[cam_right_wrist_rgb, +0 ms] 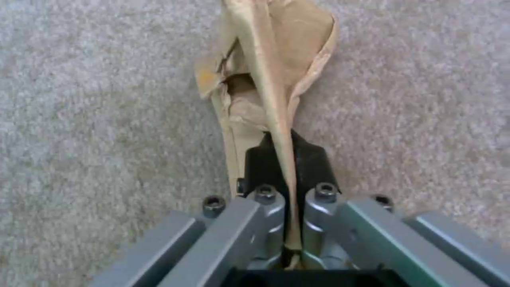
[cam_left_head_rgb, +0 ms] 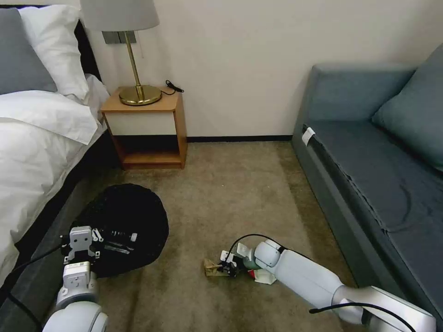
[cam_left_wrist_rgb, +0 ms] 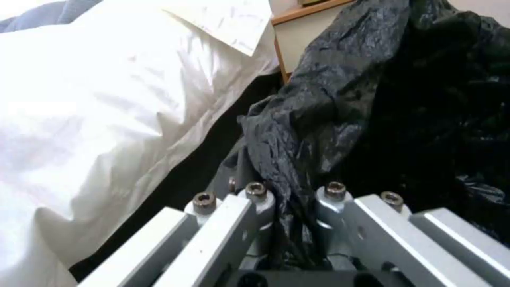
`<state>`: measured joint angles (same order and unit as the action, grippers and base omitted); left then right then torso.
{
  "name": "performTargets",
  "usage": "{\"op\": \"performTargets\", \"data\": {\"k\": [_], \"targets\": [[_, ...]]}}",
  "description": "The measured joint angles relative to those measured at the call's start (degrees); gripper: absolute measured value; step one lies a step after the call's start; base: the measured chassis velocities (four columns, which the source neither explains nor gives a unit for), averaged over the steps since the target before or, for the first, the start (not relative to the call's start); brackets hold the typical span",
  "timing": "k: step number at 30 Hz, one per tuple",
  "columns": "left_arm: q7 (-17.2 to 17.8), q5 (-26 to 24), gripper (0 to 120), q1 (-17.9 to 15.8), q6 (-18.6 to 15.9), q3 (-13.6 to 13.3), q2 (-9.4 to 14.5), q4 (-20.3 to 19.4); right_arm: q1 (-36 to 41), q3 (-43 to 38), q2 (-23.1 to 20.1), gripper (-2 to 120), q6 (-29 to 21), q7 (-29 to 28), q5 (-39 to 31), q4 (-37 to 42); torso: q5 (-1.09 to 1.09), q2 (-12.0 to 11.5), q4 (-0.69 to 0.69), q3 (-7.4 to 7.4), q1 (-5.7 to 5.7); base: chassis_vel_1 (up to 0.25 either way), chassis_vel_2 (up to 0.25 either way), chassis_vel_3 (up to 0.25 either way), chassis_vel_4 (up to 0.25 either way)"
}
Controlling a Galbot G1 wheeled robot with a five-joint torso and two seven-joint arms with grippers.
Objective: Pick up the trash bin, then pick up the garbage on the floor and place it into the trash bin.
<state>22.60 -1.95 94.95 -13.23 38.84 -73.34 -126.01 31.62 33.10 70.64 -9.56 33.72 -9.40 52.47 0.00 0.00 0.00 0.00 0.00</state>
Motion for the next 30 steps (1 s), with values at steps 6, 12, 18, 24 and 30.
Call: {"op": "performTargets", "data": {"k": [6,12,18,24,30], "targets": [[-0.21,1.26,3,0.25,0.00,-0.30,-0.11,-0.18,1.08,-5.10,-1.10,0,0.70,1.24,0.13,1.98,0.00,0.00,-0.01,0.00,0.00,0.000,0.000,0.000,0.000],[-0.52,2.13,3,0.83,0.38,-0.67,-1.08,-0.30,2.60,-14.40,-2.11,0,2.16,2.76,-0.07,5.68,0.01,0.00,0.01,0.00,0.00,0.000,0.000,0.000,0.000],[-0.44,2.26,3,1.48,0.03,-0.12,-0.51,-1.02,2.79,-23.65,-2.50,0,1.99,1.95,-7.10,18.00,0.00,0.00,0.00,0.00,0.00,0.000,0.000,0.000,0.000],[-0.42,1.95,3,1.51,-0.48,-0.58,-0.28,-2.24,1.46,-22.41,-2.96,0,-0.17,-0.24,-17.14,28.67,-0.02,0.00,0.00,0.00,0.00,0.000,0.000,0.000,0.000],[-0.41,1.94,3,1.03,-0.71,-1.90,-0.83,-2.93,-0.87,-15.29,1.74,0,0.84,-6.51,-30.87,34.35,-0.01,0.00,-0.02,-0.01,0.00,0.000,0.000,0.000,0.000]]}}
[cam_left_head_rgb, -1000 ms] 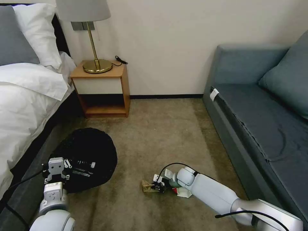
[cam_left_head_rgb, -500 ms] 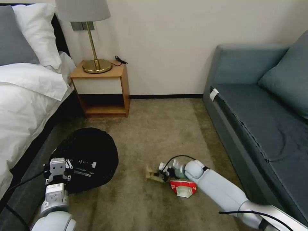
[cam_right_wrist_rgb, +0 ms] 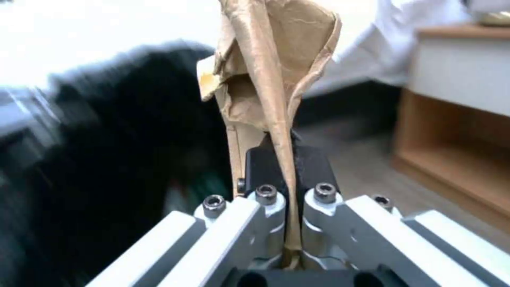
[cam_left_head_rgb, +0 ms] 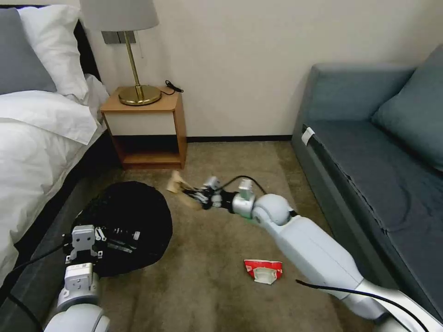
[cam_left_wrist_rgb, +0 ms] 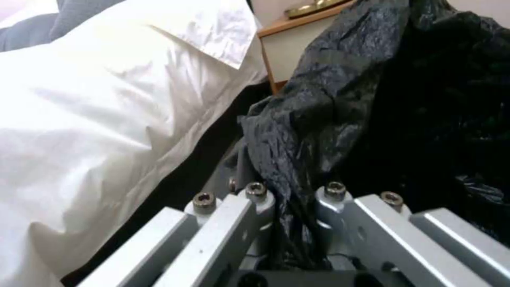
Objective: Pick up the trash bin, then pick up the garbage on the floor and place it into the trash bin.
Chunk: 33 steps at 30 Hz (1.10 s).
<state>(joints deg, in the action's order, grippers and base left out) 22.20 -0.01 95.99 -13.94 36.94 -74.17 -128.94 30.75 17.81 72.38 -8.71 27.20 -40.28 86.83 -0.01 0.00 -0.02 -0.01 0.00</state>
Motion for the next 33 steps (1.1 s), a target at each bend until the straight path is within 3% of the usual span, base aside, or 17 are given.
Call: {"op": "performTargets", "data": {"k": [8,17,27,29,33], "targets": [[-0.16,-0.06,3,-0.38,1.14,-0.74,-0.80,0.09,-0.09,3.14,5.23,0,1.52,-3.15,-7.87,-0.09,0.00,0.00,0.01,0.00,0.00,0.000,0.000,0.000,0.000],[0.02,-0.03,3,-1.09,0.91,-1.71,-1.30,-1.06,3.62,5.49,6.75,0,1.59,-4.84,-3.19,-1.51,0.00,0.00,0.02,0.00,0.00,0.000,0.000,0.000,0.000],[0.06,-0.01,3,-1.13,1.40,-1.37,-1.76,0.34,4.14,7.46,3.88,34,1.45,-4.76,1.56,-1.67,0.00,0.00,0.02,0.00,0.00,0.000,0.000,0.000,0.000],[0.06,-0.01,3,-1.00,1.60,-1.10,-1.72,0.40,4.18,6.90,3.23,45,1.45,-5.02,5.50,-1.97,0.01,0.00,0.01,0.00,0.00,0.000,0.000,0.000,0.000],[0.05,-0.03,3,-1.34,1.66,-0.83,-1.56,0.84,4.15,6.16,2.26,56,3.27,-4.33,11.40,-3.79,0.01,0.00,0.01,0.01,0.00,0.000,0.000,0.000,0.000]]}}
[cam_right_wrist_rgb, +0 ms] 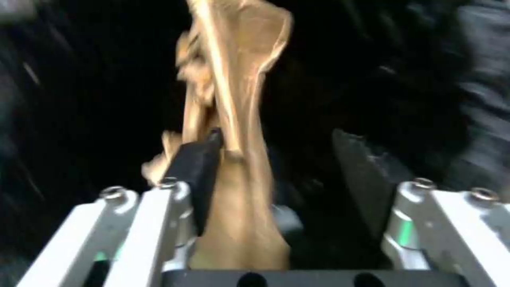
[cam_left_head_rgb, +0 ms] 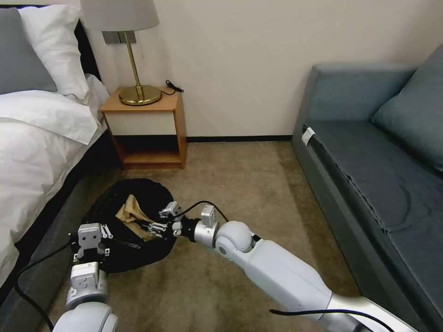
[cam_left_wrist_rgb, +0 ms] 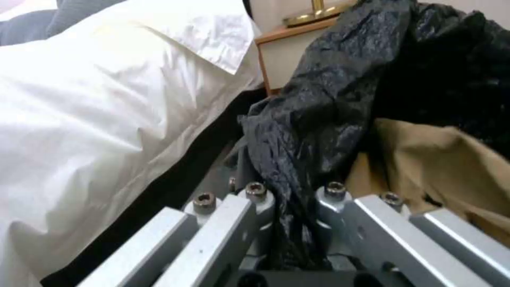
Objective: Pick up the trash bin, then pick up the garbage on the floor and place it into the trash bin.
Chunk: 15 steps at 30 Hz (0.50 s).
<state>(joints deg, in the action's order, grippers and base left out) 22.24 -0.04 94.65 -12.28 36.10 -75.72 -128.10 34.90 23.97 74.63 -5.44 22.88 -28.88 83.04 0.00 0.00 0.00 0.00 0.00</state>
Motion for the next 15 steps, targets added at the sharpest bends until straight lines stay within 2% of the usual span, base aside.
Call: {"op": "performTargets", "data": {"k": [2,3,6,7,11,15], "targets": [[0.01,-0.11,3,-0.32,0.10,0.42,0.15,0.45,0.35,-0.36,-1.88,67,0.41,-0.02,0.98,-0.09,0.01,0.00,0.00,0.00,0.00,0.000,0.000,0.000,0.000],[0.01,-0.11,3,-0.32,0.10,0.42,0.15,0.45,0.35,-0.36,-1.88,67,0.41,-0.02,0.98,-0.09,0.01,0.00,0.00,0.00,0.00,0.000,0.000,0.000,0.000],[-0.02,-0.36,3,-0.04,0.45,1.12,0.30,0.80,1.01,-1.73,-6.18,81,0.46,-0.05,0.88,1.53,0.02,0.00,-0.02,0.00,0.00,0.000,0.000,0.000,0.000],[-0.02,-0.36,3,-0.04,0.45,1.12,0.30,0.80,1.01,-1.73,-6.18,81,0.46,-0.05,0.88,1.53,0.02,0.00,-0.02,0.00,0.00,0.000,0.000,0.000,0.000],[-0.03,-0.78,3,0.61,1.22,1.99,0.44,1.32,2.21,-5.20,-15.25,99,0.49,0.09,0.69,2.80,0.00,0.00,0.02,0.00,0.00,0.000,0.000,0.000,0.000],[-0.05,-0.93,3,0.68,1.36,2.03,0.36,1.38,4.07,-8.12,-18.55,100,0.53,0.66,0.65,3.17,0.01,0.00,0.00,0.00,0.00,0.000,0.000,0.000,0.000]]}}
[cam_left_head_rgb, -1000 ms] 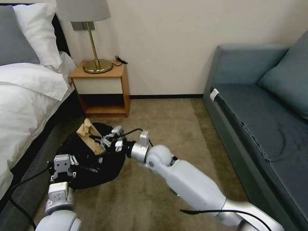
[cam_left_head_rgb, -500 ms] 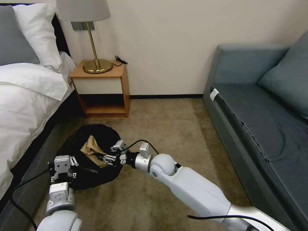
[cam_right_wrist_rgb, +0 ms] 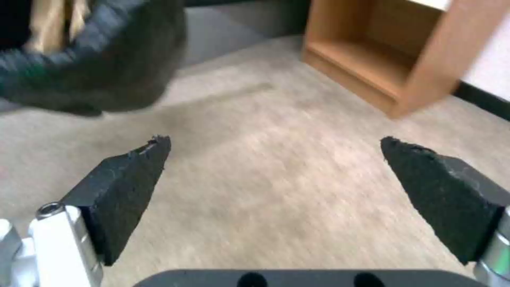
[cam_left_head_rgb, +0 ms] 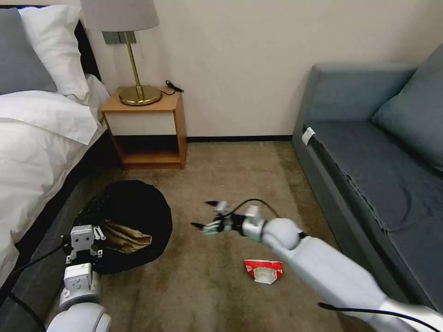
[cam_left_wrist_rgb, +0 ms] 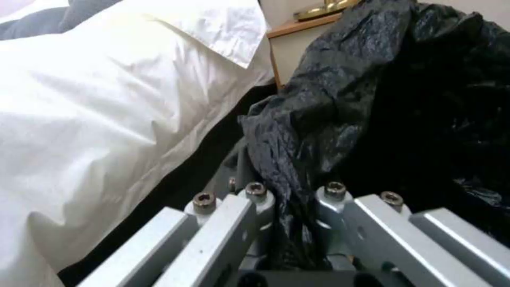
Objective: Pick up the trash bin, then pick up the garbage on the floor and place it into the trash bin.
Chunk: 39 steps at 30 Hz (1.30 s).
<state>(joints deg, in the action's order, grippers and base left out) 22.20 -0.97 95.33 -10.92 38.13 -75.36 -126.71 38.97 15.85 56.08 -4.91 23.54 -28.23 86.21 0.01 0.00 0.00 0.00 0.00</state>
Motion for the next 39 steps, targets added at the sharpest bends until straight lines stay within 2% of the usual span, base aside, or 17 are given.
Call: {"op": "performTargets", "data": {"k": [2,4,5,13,15,24,27,39], "targets": [[0.01,0.00,3,0.00,0.00,0.00,0.00,0.01,0.15,-0.14,-0.18,100,0.00,0.05,0.00,0.04,0.00,0.00,0.00,0.00,0.00,0.000,0.000,0.000,0.000],[0.00,-0.04,3,-0.19,0.00,-0.01,0.05,0.06,2.82,-1.28,-2.80,100,0.15,0.39,1.02,0.48,0.00,0.00,-0.01,0.00,0.00,0.000,0.000,0.000,0.000],[0.00,-0.04,3,-0.19,0.00,-0.01,0.05,0.06,2.82,-1.28,-2.80,100,0.15,0.39,1.02,0.48,0.00,0.00,-0.01,0.00,0.00,0.000,0.000,0.000,0.000],[0.01,-0.12,3,0.23,0.11,0.18,0.04,-0.20,11.42,-1.36,-4.95,100,1.32,0.24,8.88,-2.64,0.02,0.00,0.01,0.00,0.00,0.000,0.000,0.000,0.000],[0.05,-0.13,3,0.61,0.29,0.23,-0.25,0.12,12.96,-1.70,-5.51,100,0.88,1.86,11.18,-3.16,-0.02,0.00,0.01,0.00,0.00,0.000,0.000,0.000,0.000],[0.11,-0.05,3,0.63,-0.73,-0.27,-0.08,-2.44,13.14,-3.19,-5.79,100,-0.49,5.87,14.93,-5.24,0.00,0.00,0.00,0.00,0.00,0.000,0.000,0.000,0.000],[0.14,0.22,3,0.64,-1.46,-0.70,0.40,-3.48,13.10,-3.80,-6.09,100,-0.95,10.26,17.73,-6.57,-0.01,0.00,0.00,0.00,0.00,0.000,0.000,0.000,0.000],[0.31,0.23,3,0.20,-2.52,-1.34,0.93,-5.12,12.82,-5.54,-4.91,100,-0.60,11.73,18.13,-12.42,-0.01,0.00,0.00,0.00,0.00,0.000,0.000,0.000,0.000]]}}
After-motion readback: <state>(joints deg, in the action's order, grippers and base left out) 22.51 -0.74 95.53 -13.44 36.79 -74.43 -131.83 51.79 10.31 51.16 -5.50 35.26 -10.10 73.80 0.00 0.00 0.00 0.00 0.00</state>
